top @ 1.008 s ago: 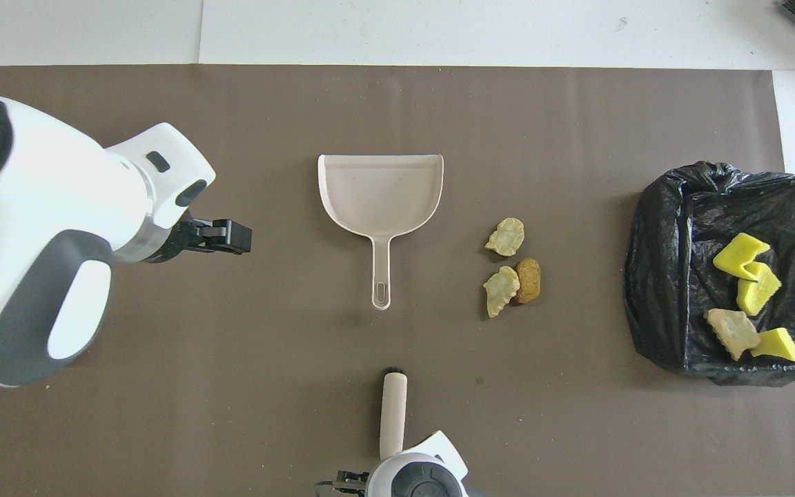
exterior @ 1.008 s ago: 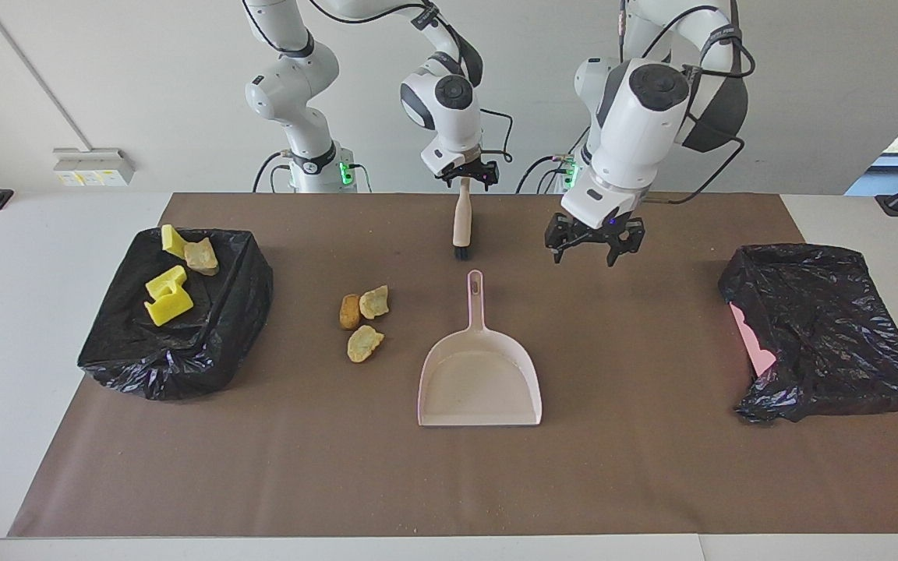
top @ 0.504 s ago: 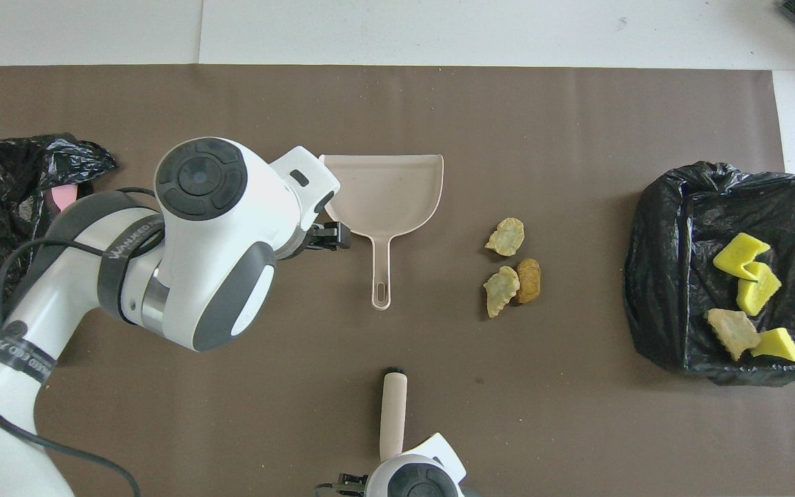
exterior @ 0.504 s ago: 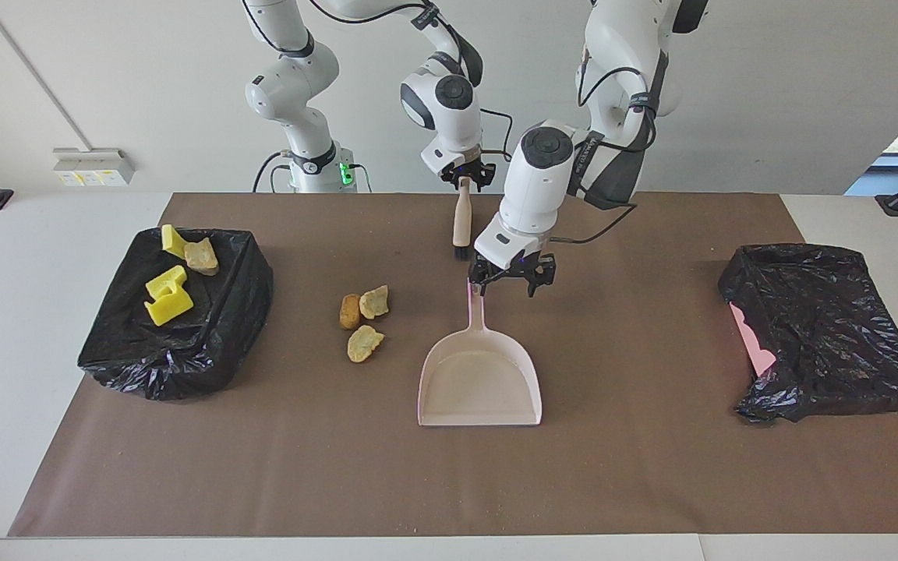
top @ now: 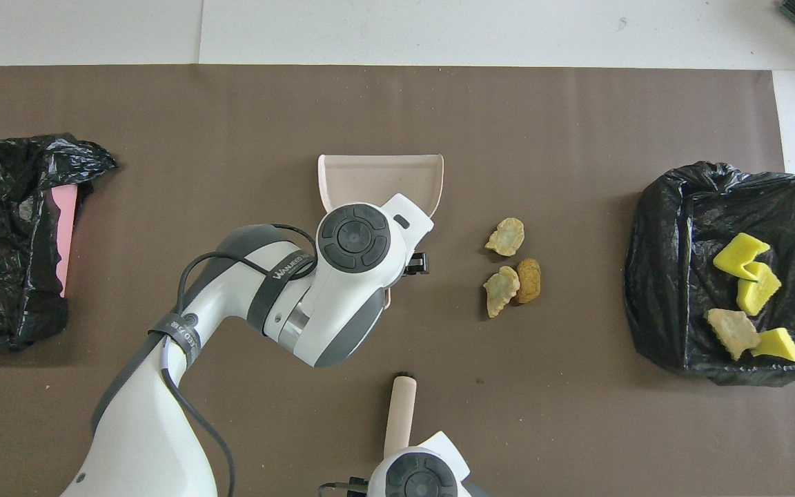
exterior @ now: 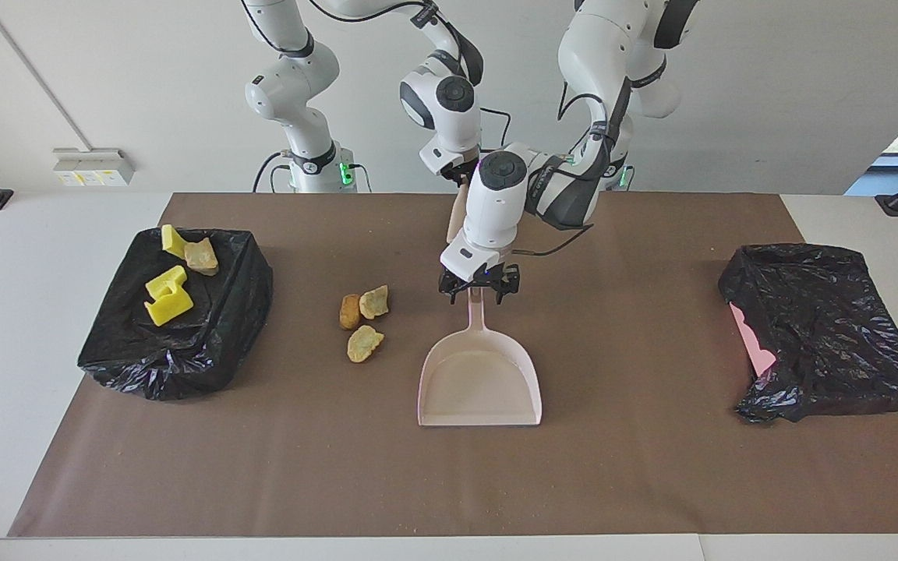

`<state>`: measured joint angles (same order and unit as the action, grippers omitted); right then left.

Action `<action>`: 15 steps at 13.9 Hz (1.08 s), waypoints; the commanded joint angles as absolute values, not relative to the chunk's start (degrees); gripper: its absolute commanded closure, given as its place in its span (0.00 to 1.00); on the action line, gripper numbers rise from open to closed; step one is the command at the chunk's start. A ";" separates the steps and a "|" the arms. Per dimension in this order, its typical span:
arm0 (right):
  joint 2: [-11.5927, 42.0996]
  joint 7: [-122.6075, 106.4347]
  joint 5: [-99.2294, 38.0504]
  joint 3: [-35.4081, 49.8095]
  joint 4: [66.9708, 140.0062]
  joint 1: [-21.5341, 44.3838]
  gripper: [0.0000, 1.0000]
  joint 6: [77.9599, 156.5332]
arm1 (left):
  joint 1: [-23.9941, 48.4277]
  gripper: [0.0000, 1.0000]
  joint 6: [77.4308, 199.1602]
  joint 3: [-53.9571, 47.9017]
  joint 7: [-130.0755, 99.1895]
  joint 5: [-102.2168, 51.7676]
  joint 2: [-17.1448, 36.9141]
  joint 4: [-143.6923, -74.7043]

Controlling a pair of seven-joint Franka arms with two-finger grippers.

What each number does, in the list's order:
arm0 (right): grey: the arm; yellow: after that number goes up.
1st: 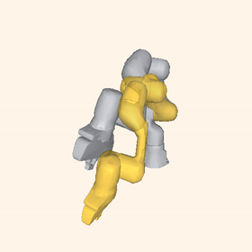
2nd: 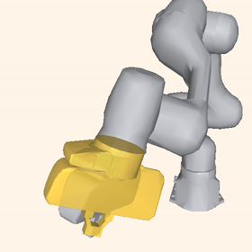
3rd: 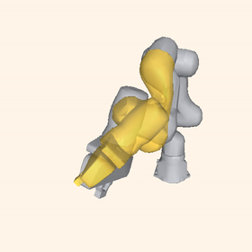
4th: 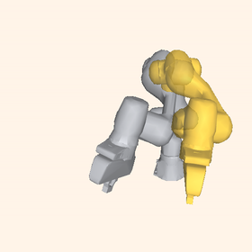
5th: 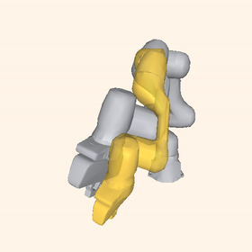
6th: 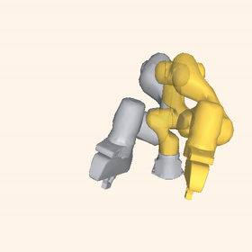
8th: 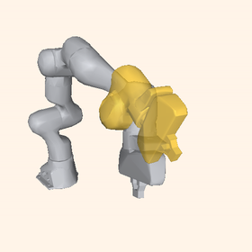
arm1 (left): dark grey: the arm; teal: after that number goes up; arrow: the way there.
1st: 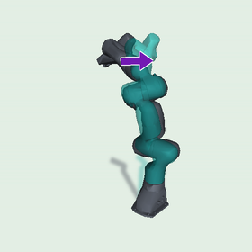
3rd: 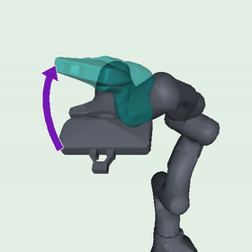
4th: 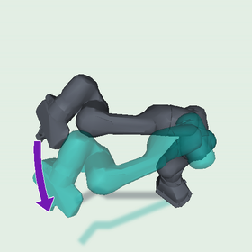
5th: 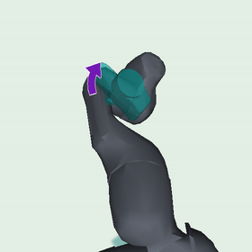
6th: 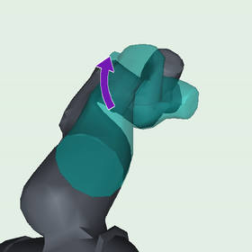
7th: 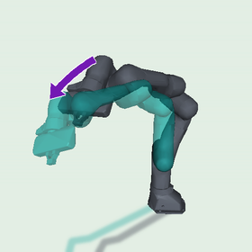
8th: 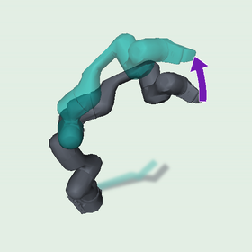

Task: Sweep and dump trash in bin

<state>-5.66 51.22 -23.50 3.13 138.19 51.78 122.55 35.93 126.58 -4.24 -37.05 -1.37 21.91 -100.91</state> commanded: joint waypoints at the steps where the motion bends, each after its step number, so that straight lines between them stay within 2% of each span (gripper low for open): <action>1: -10.97 48.34 -21.02 2.99 137.99 48.00 1.00 116.13 | 37.00 0.00 127.44 -3.08 -38.06 -0.44 22.32 -100.72; 2: -12.47 47.99 -19.61 2.99 137.99 46.86 1.00 113.15 | 36.48 0.00 127.27 -2.99 -37.71 -0.44 22.15 -100.64; 3: -14.22 47.73 -18.21 3.08 138.08 45.45 1.00 110.42 | 36.39 0.08 127.00 -2.99 -37.62 -0.35 22.15 -100.63; 4: -16.07 47.38 -16.80 3.08 138.16 43.61 1.00 107.95 | 36.39 0.26 126.22 -2.90 -36.92 -0.26 22.15 -100.63; 5: -17.65 45.89 -15.48 3.08 138.08 41.68 1.00 105.15 | 36.39 0.50 125.78 -2.90 -34.56 1.22 22.06 -100.81; 6: -18.88 44.40 -14.25 2.99 138.08 40.09 1.00 103.12 | 36.30 0.79 125.25 -2.90 -32.71 2.27 22.06 -100.72; 7: -19.77 43.69 -12.76 2.99 138.08 38.69 1.00 101.96 | 36.30 1.00 124.72 -2.90 -32.43 2.37 22.06 -100.64; 10: -20.21 39.57 -7.84 2.81 136.94 34.30 1.00 99.67 | 35.08 1.00 124.28 -2.81 -31.12 2.37 21.53 -100.46; 12: -18.64 31.86 -5.90 2.99 135.10 26.84 1.00 99.67 | 33.76 1.00 122.27 -2.73 -24.82 2.29 20.92 -100.11; 15: -16.62 19.64 -0.28 2.99 135.00 17.52 1.00 100.98 | 30.33 1.00 115.35 -2.81 -11.99 2.29 16.45 -100.20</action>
